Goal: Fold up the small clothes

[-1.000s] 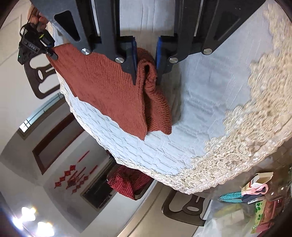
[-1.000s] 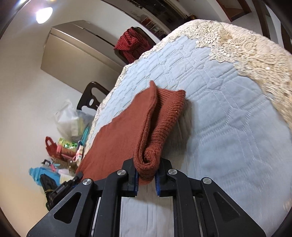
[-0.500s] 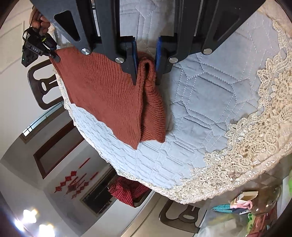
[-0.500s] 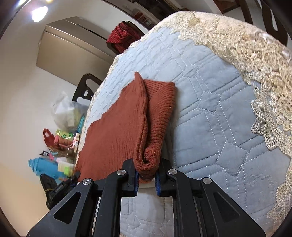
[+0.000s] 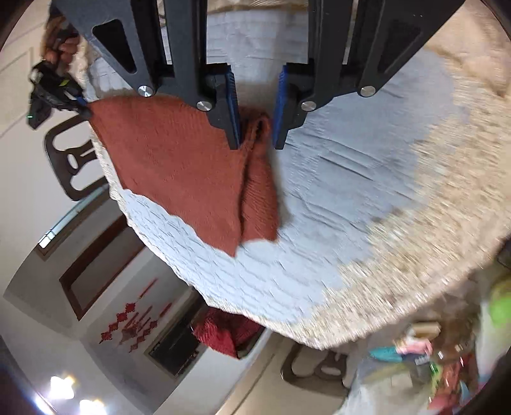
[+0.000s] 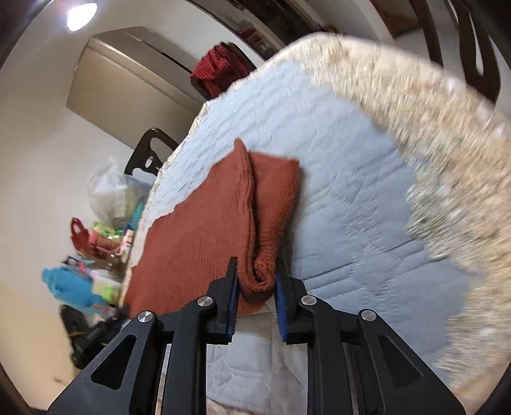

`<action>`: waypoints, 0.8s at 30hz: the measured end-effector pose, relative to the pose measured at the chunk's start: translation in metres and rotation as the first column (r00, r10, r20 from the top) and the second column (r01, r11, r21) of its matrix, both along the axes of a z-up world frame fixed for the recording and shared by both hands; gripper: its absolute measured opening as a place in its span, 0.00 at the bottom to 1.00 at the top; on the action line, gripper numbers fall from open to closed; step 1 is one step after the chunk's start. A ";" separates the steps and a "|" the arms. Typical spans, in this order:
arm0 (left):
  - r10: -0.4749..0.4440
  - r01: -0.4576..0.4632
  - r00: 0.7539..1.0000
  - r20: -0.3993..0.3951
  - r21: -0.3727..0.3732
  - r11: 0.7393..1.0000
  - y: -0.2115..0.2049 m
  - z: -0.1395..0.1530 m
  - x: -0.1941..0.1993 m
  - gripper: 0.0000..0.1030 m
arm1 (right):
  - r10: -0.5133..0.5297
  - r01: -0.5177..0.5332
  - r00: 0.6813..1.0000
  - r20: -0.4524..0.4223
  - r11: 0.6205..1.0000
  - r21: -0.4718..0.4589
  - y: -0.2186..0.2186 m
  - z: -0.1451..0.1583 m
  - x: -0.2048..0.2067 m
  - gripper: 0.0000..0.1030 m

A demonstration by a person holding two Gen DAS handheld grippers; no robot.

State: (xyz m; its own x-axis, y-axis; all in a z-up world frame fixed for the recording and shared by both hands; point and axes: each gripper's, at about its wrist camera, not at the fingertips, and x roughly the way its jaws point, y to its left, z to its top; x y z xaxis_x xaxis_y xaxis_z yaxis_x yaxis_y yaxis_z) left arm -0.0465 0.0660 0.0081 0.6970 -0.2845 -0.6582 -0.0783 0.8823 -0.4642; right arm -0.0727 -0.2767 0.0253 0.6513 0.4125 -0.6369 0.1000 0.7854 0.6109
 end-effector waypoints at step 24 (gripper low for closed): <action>-0.168 0.155 0.981 0.093 0.135 0.979 -0.053 0.018 0.055 0.21 | 0.070 -0.049 0.991 0.112 0.983 -0.177 0.035 0.014 0.035 0.03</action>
